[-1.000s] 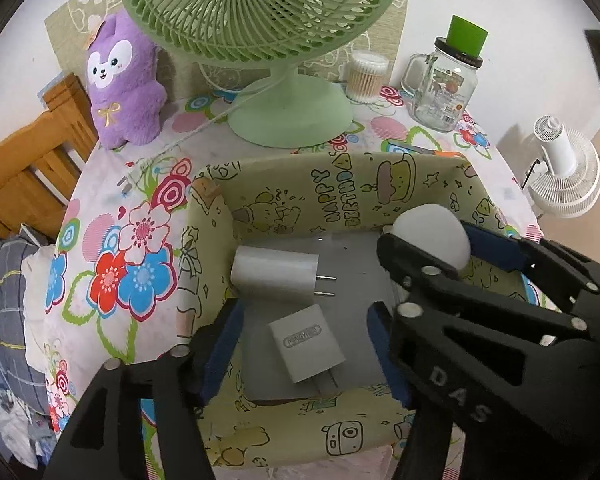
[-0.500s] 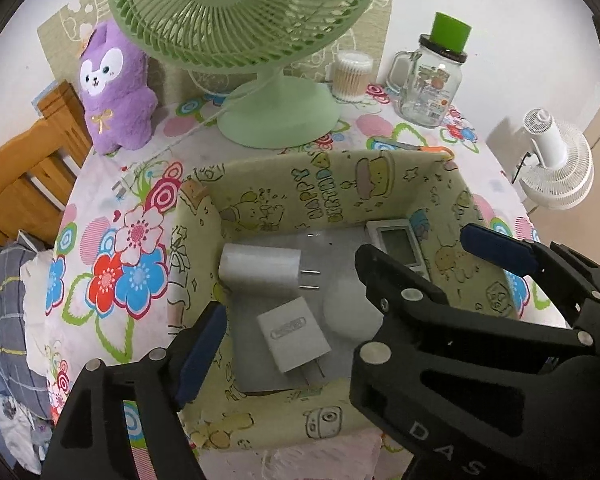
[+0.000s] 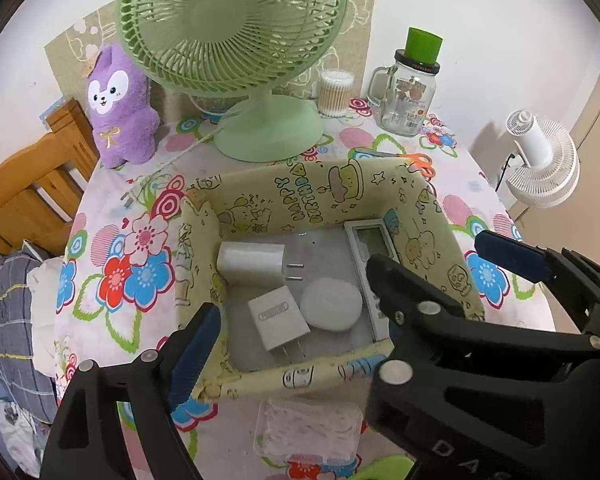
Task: Organize rigid objects
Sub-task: 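Withdraw both tools up out of the box, then move the left tool to the clear floss-pick box while the right tool approaches the green gadget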
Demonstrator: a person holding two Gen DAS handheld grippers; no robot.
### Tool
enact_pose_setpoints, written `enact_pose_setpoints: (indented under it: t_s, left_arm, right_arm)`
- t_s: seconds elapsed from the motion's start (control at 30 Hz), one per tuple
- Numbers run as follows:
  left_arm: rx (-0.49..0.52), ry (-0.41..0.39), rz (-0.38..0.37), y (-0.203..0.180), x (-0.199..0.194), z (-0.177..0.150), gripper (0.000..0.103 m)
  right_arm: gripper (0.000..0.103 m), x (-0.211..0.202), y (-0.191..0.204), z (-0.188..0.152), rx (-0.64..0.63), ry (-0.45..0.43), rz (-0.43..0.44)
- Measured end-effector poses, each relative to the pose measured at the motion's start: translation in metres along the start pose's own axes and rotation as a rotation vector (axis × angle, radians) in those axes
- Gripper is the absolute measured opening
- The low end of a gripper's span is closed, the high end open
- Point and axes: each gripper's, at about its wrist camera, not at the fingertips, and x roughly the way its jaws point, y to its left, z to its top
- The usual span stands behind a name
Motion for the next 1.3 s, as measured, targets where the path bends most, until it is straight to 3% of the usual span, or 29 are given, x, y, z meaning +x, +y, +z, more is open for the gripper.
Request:
enact_pose_setpoints:
  t_s: [1.3]
  left_arm:
    - [0.033,-0.058,-0.047,-0.009,-0.067,-0.046,0.089]
  right_arm:
    - [0.090,-0.095,-0.013,-0.056,0.042,-0.097,-0.079]
